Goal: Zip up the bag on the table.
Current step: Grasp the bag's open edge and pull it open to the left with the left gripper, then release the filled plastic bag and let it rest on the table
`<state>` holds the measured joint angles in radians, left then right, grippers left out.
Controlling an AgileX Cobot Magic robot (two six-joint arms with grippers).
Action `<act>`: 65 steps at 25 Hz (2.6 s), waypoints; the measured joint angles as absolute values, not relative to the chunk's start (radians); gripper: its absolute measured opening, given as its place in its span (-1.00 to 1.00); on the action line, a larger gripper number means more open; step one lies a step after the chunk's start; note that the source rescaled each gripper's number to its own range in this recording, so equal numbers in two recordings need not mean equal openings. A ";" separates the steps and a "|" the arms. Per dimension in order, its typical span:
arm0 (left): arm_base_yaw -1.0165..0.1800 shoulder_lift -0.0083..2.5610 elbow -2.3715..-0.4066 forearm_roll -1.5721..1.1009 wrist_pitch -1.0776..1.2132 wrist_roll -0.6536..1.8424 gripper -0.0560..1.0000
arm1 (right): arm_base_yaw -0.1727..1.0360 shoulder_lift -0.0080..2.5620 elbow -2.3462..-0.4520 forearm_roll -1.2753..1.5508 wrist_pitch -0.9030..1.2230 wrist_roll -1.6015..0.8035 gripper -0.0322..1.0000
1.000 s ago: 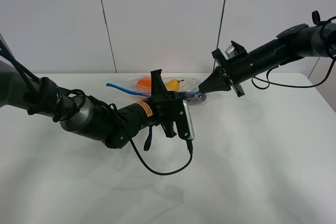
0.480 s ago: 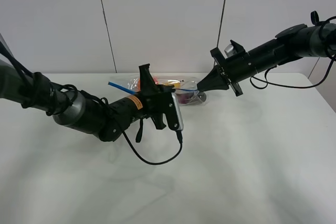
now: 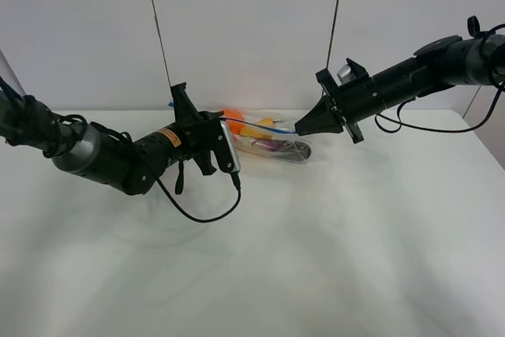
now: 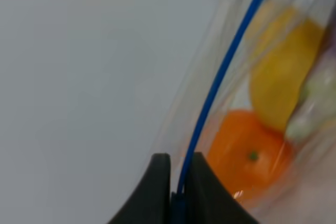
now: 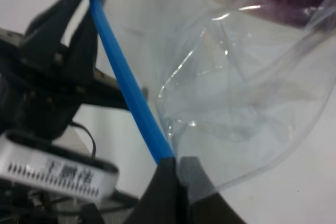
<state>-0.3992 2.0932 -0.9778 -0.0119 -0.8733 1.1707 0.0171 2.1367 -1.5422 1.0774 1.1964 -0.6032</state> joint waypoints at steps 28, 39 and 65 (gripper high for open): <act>-0.191 2.093 -0.977 0.025 -0.946 1.185 -0.89 | 0.017 2.137 -1.542 1.076 1.199 -0.603 -0.94; -0.175 2.093 -0.977 -0.023 -0.951 1.091 0.06 | 0.017 2.137 -1.542 1.047 1.206 -0.603 -0.94; 0.000 2.069 -1.185 -0.084 -0.203 0.268 1.00 | 0.017 2.137 -1.542 1.042 1.208 -0.603 -0.94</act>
